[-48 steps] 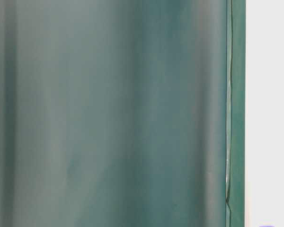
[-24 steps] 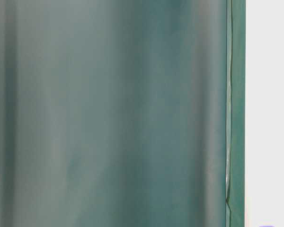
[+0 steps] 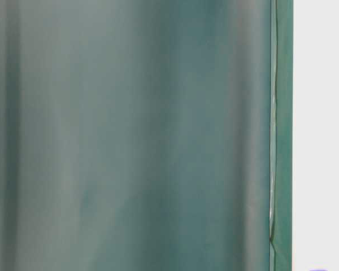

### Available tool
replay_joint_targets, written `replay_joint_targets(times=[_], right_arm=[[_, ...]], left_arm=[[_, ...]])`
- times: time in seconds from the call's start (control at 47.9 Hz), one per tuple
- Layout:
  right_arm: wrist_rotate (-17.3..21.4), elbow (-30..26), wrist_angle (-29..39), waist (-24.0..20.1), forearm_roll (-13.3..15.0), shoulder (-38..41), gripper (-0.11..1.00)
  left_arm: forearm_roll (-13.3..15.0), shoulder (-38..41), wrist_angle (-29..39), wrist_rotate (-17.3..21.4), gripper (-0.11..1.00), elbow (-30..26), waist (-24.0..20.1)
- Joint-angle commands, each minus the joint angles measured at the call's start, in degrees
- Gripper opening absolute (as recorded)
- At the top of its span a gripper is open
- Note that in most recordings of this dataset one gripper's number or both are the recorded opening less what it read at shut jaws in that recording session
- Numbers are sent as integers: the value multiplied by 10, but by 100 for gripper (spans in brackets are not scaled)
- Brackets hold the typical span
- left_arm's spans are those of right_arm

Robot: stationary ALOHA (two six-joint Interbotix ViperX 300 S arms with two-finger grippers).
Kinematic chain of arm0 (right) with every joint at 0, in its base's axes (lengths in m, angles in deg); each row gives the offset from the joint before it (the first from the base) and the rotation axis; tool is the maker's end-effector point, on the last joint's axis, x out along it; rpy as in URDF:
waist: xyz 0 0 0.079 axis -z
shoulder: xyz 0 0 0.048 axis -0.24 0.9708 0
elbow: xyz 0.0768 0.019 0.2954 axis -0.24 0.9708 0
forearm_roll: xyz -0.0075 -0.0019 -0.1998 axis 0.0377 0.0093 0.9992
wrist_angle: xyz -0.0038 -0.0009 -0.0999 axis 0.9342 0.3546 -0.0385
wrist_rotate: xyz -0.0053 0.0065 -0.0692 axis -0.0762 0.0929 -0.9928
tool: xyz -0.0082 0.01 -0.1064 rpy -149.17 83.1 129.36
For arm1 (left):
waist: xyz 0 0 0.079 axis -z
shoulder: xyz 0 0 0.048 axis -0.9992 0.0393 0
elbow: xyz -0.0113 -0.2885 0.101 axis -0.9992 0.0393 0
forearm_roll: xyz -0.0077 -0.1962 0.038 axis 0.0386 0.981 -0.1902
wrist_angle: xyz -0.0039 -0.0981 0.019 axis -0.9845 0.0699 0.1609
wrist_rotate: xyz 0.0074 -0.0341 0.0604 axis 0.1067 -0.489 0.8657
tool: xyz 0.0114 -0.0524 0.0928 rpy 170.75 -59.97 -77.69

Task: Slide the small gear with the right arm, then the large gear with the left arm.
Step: 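Move the right gripper over the small blue gear's hub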

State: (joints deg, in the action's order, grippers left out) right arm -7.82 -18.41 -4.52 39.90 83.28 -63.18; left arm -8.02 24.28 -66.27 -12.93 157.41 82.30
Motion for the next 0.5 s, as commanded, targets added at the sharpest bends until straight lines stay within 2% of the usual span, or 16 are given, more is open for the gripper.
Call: replay_joint_targets(times=[0.0,0.167,0.481], right_arm=[[12,-17,46,21,0,21,50],[56,-25,125,54,4,57,50],[94,-33,244,57,12,94,50]], left_arm=[[1,5,-1,-1,0,-7,-4],[1,5,4,-2,0,-8,-4],[0,6,7,-3,0,-7,-4]])
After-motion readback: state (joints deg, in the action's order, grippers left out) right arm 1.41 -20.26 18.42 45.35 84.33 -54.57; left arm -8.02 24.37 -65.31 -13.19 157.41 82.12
